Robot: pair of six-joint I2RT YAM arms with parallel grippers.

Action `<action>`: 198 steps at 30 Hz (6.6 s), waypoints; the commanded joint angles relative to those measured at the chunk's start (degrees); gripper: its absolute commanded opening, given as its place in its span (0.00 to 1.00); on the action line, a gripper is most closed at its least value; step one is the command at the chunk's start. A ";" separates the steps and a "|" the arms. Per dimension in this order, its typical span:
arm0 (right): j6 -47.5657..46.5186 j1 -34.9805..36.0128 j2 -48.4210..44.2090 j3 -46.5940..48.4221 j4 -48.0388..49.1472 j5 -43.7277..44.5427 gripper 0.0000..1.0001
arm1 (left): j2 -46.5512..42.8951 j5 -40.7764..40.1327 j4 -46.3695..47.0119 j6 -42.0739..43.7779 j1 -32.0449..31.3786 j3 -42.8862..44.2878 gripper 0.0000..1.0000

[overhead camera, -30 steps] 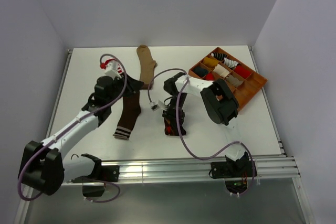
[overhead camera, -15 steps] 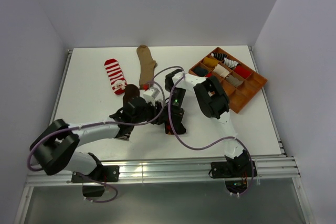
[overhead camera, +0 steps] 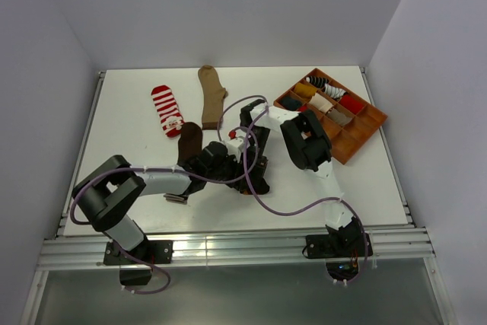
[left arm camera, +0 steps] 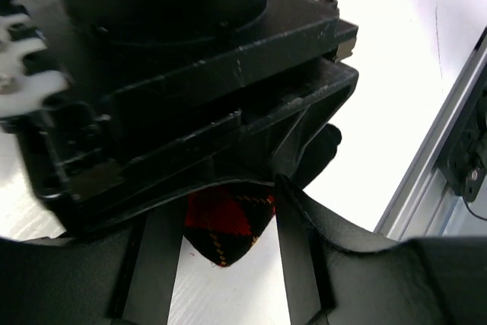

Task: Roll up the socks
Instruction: Roll the sock at the center of the board.

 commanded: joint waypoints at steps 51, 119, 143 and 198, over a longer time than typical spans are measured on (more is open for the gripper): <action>12.97 -17.80 -22.38 -17.37 28.12 -6.13 0.57 | 11.72 12.29 1.33 -7.04 10.82 -3.70 0.00; -0.74 17.00 -50.61 -58.79 62.16 30.44 0.24 | 7.43 14.93 -3.59 -8.98 16.10 4.21 0.39; -7.58 7.60 -25.49 -29.72 21.73 14.54 0.24 | -9.80 1.48 3.60 -8.80 15.31 -9.67 0.31; -0.21 0.39 -8.77 -14.58 20.49 10.58 0.26 | 2.67 0.25 6.35 1.30 -5.96 -2.73 0.38</action>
